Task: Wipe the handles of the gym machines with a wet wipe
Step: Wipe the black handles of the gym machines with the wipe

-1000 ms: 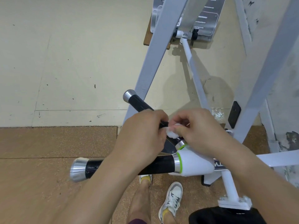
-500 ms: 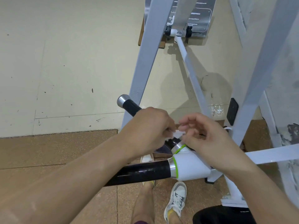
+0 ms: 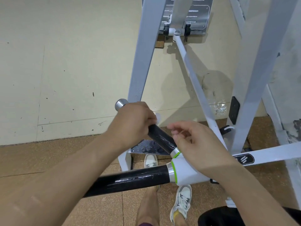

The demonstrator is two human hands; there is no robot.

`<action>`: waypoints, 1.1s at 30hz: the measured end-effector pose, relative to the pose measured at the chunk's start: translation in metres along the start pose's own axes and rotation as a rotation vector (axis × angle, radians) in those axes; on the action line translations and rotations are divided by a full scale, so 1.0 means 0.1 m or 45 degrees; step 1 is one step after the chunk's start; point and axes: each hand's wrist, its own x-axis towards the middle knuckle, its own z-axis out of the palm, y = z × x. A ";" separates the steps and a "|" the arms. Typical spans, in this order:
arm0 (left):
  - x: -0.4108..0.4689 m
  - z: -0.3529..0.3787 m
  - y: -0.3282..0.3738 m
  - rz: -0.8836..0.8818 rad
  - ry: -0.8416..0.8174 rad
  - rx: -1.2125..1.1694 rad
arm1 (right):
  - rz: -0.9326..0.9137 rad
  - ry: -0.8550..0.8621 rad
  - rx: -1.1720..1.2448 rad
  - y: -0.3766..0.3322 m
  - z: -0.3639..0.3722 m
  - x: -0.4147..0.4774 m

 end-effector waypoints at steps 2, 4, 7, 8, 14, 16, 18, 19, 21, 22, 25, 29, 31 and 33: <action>-0.10 0.02 0.15 0.113 -0.049 -0.094 | -0.024 0.026 0.022 -0.04 0.01 0.07; -0.15 -0.01 0.17 0.158 -0.104 -0.134 | -0.061 -0.037 -0.025 -0.09 0.03 0.13; -0.07 -0.06 -0.03 0.124 -0.033 -0.058 | -0.096 -0.151 -0.131 -0.16 0.06 0.20; -0.03 -0.07 -0.10 0.094 0.030 -0.037 | -0.084 -0.151 -0.132 -0.18 0.07 0.21; -0.12 0.00 -0.01 0.116 0.040 -0.149 | -0.041 -0.156 -0.091 -0.20 0.11 0.35; -0.12 -0.03 -0.10 0.131 0.050 -0.146 | -0.063 -0.165 -0.112 -0.21 0.14 0.41; -0.06 -0.06 -0.27 0.078 0.120 -0.101 | -0.036 -0.165 -0.117 -0.24 0.15 0.45; -0.03 -0.07 -0.34 0.036 0.153 -0.086 | -0.017 -0.173 -0.115 -0.26 0.15 0.47; 0.03 -0.07 -0.44 -0.050 0.217 -0.066 | -0.008 -0.208 -0.141 -0.31 0.16 0.48; 0.05 -0.06 -0.47 -0.082 0.235 -0.052 | -0.013 -0.222 -0.153 -0.32 0.15 0.48; 0.08 -0.01 -0.55 -0.148 0.285 0.032 | -0.022 -0.237 -0.149 -0.35 0.14 0.50; 0.14 -0.05 -0.64 -0.217 0.328 0.083 | -0.025 -0.238 -0.133 -0.36 0.15 0.55; 0.19 -0.11 -0.71 -0.286 0.357 0.066 | -0.026 -0.232 -0.098 -0.38 0.16 0.58; 0.19 -0.16 -0.73 -0.220 0.328 -0.015 | -0.043 -0.214 -0.046 -0.40 0.19 0.61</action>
